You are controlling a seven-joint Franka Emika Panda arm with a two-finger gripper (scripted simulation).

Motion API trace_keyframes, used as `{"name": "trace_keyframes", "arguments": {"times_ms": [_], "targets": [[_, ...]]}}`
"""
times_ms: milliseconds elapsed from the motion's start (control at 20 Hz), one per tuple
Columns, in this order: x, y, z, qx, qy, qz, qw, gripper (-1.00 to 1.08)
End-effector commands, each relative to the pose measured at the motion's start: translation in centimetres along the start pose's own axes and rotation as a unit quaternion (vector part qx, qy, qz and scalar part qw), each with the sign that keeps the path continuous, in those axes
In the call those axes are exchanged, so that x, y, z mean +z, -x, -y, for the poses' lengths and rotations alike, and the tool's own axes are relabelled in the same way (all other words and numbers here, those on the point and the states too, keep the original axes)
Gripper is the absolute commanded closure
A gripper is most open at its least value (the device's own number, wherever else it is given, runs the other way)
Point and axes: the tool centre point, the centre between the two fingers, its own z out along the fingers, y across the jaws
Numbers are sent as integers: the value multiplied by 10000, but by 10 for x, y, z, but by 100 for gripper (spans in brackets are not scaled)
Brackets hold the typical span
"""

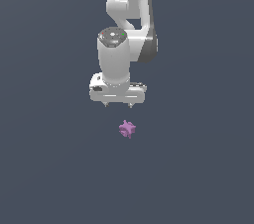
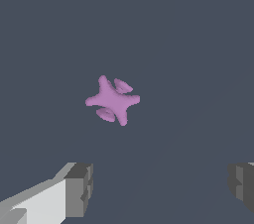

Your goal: Pick up the object and move it to a goal position.

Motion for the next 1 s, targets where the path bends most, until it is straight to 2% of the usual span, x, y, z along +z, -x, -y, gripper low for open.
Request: {"name": "trace_keyframes", "arguments": {"times_ms": [0,400,950], "targets": [[0,0,0,0,0,0,10000,-92],[-18,-10,24,-254,-78,-132,9996,-92],[-15,-12,24,-425,-68,-126,9990,-92]]}}
